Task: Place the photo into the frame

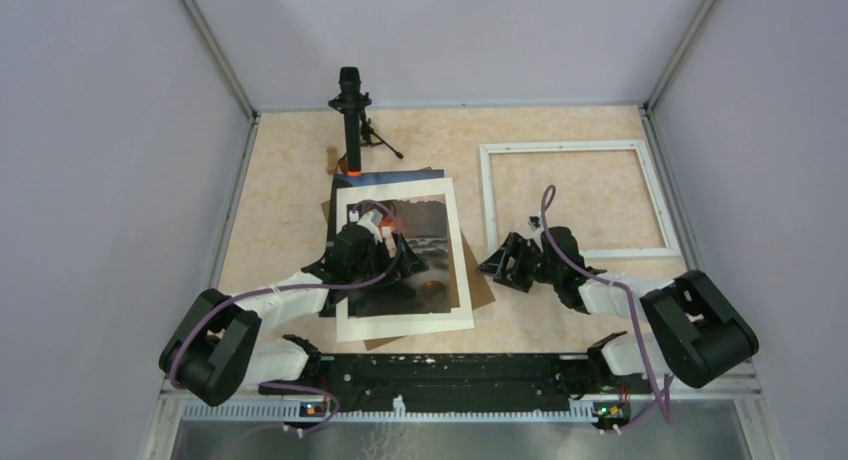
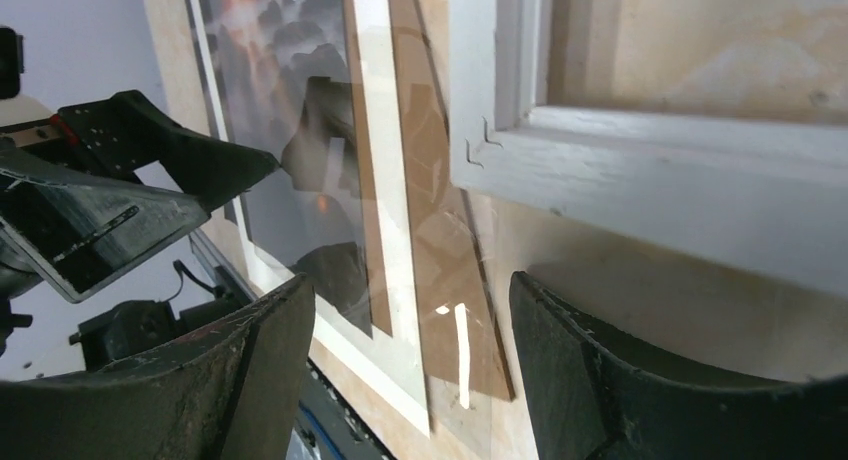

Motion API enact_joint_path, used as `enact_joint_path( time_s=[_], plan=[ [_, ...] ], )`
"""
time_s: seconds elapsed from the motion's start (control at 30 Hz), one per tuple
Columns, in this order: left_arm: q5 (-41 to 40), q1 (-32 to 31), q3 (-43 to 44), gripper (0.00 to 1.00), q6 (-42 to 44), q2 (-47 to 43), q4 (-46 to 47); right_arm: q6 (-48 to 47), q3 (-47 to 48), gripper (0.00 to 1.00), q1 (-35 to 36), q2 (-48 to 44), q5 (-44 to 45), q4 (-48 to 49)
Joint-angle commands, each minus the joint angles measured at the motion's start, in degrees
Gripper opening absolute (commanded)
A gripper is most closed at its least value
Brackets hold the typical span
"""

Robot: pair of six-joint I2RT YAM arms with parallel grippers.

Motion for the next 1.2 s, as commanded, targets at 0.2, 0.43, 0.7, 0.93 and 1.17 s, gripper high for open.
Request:
enact_joint_path(
  time_s=[0.2, 0.43, 0.7, 0.93, 1.17],
  plan=[
    [0.3, -0.3, -3.7, 0.98, 1.1, 3.3, -6.6, 1.2, -1.5, 0.70, -0.3, 7.2, -5.0, 12.2],
    [0.9, -0.4, -3.5, 0.98, 1.0, 4.9, -5.4, 12.5, -4.6, 0.70, -0.3, 9.7, -12.7, 31.4],
    [0.9, -0.4, -3.5, 0.98, 0.9, 4.2, -5.8, 33.1, -10.7, 0.70, -0.1, 11.7, -13.5, 59.3],
    [0.9, -0.4, -3.1, 0.98, 1.1, 3.6, -6.6, 33.9, -11.1, 0.70, 0.4, 12.1, -12.4, 59.7],
    [0.9, -0.4, -3.2, 0.98, 1.1, 3.0, -7.0, 35.3, -10.8, 0.71, 1.3, 15.2, -11.2, 65.3]
  ],
)
